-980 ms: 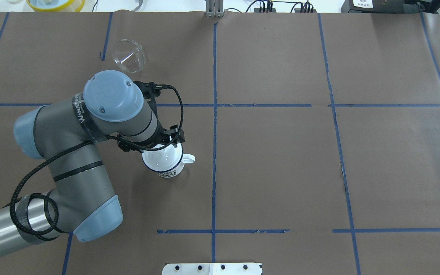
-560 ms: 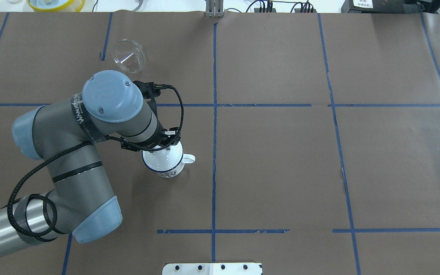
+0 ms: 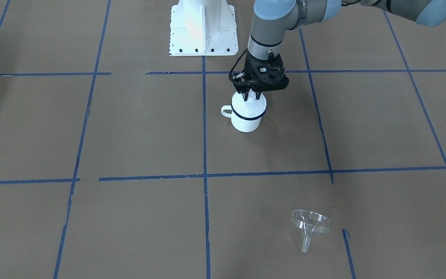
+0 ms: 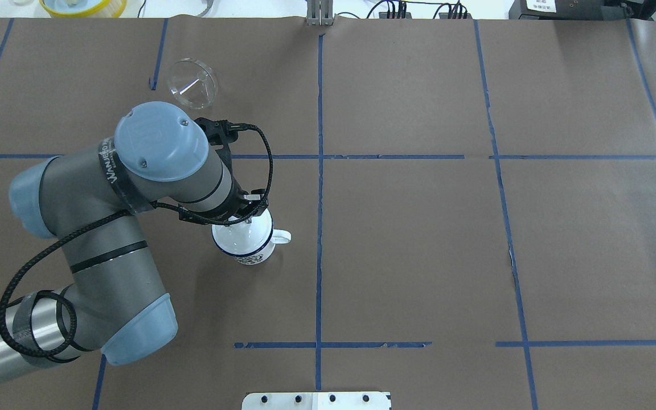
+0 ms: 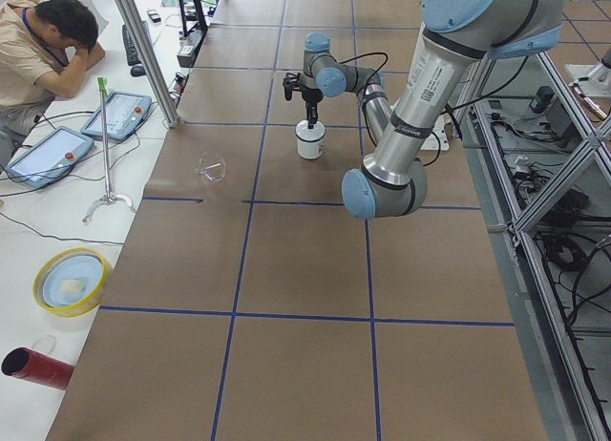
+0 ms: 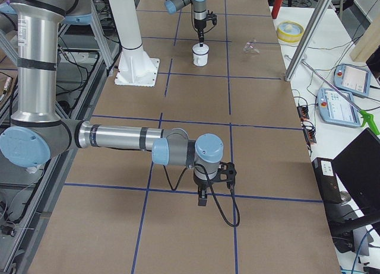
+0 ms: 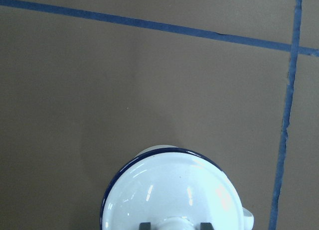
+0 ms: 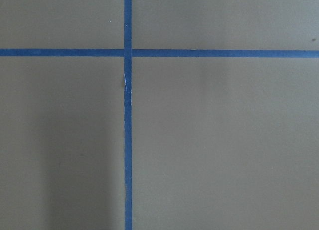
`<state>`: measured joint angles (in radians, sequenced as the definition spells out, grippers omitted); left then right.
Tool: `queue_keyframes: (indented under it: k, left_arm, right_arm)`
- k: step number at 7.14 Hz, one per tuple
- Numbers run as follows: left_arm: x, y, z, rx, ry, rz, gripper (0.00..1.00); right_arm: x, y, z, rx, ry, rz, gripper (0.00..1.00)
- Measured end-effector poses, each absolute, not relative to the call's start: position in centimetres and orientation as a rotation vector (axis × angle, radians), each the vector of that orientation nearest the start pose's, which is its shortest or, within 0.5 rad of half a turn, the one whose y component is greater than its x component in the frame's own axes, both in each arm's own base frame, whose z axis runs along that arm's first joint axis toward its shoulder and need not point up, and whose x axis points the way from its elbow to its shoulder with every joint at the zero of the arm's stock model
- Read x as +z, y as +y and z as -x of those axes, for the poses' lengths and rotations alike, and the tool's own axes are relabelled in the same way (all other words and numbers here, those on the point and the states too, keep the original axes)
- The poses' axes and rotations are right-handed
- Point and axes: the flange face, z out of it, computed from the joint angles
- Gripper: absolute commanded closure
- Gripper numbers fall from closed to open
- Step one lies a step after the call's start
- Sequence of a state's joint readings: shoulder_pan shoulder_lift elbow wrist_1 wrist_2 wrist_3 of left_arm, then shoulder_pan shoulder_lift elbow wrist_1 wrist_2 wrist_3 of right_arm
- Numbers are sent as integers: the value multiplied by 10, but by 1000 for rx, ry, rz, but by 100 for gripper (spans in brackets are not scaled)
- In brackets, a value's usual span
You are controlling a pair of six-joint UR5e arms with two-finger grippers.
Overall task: Place funnel on cup
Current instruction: 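Lift the white lid off the mug and carry it beside the mug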
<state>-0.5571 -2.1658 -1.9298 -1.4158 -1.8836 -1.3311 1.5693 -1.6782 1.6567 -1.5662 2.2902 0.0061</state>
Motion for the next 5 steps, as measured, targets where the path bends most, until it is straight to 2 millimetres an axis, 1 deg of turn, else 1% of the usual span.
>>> queue_keyframes:
  k: [1,2,3,4,5]
  left_arm:
    - [181,-407,-438,-162,842,-53,100]
    - [174,-408,-413,-146,837,-79,100]
    - [176,-405,-386,-122,835,-110,100]
    - [189,-398,-362,-73,824,-139,100]
    - [213,-390,-346,-18,800,-155,100]
  right_arm:
    - [670,-445,-67,11,-719,19,0]
    - [670,-445,-67,10,-719,19,0]
    - [670,-445,-67,10,-719,19,0]
    - [670,-445,-67,10,-719,19,0]
    - [670,-445,-67,10,-719,19,0]
